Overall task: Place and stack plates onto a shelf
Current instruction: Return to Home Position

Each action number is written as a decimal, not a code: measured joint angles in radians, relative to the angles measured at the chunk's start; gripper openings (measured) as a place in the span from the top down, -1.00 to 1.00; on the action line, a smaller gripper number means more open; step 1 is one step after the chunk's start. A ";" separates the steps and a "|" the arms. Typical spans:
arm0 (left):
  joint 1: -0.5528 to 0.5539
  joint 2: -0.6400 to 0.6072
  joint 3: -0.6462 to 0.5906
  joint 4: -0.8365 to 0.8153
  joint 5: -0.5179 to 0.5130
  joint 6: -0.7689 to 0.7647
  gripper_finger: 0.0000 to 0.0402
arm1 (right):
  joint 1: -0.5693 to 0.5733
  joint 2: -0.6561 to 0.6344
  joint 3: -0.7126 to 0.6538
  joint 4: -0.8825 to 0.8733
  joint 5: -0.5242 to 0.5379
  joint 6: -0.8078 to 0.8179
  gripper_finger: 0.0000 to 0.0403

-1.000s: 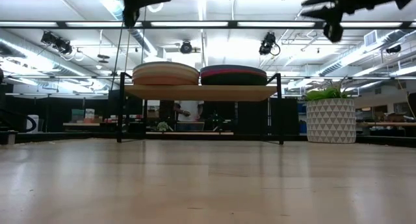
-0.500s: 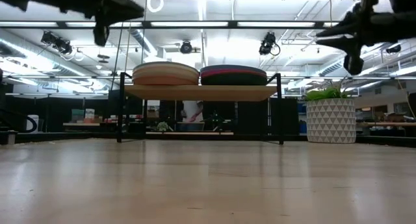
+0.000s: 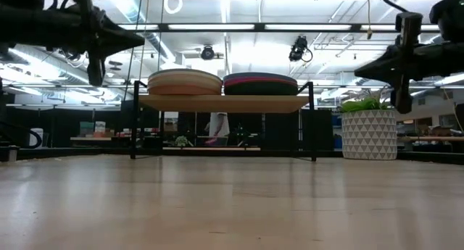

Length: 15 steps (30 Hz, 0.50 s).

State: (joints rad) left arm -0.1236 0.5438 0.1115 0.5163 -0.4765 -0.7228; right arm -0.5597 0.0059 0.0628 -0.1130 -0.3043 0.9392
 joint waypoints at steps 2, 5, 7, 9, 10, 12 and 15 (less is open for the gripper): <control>-0.016 -0.005 -0.021 0.027 0.001 -0.001 0.94 | 0.000 0.006 -0.003 0.008 0.014 0.011 0.92; -0.043 -0.016 -0.056 0.073 0.002 0.002 0.94 | 0.000 0.001 -0.003 0.008 0.075 0.041 0.94; -0.062 -0.024 -0.075 0.091 0.002 0.006 0.94 | 0.000 0.001 -0.003 0.007 0.121 0.052 0.95; -0.078 -0.028 -0.096 0.108 0.002 0.001 0.94 | 0.000 0.001 -0.003 0.000 0.153 0.046 0.94; -0.083 -0.028 -0.102 0.116 0.002 0.001 0.94 | 0.000 0.002 -0.003 -0.005 0.155 0.027 0.93; -0.092 -0.030 -0.102 0.112 0.004 0.008 0.94 | 0.000 0.002 -0.003 -0.007 0.149 -0.051 0.90; -0.085 -0.030 -0.102 0.111 0.042 0.023 0.94 | 0.000 0.003 -0.003 -0.006 0.132 -0.217 0.87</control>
State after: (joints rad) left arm -0.2086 0.5140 0.0090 0.6273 -0.4343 -0.6996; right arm -0.5598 0.0086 0.0597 -0.1194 -0.1722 0.7222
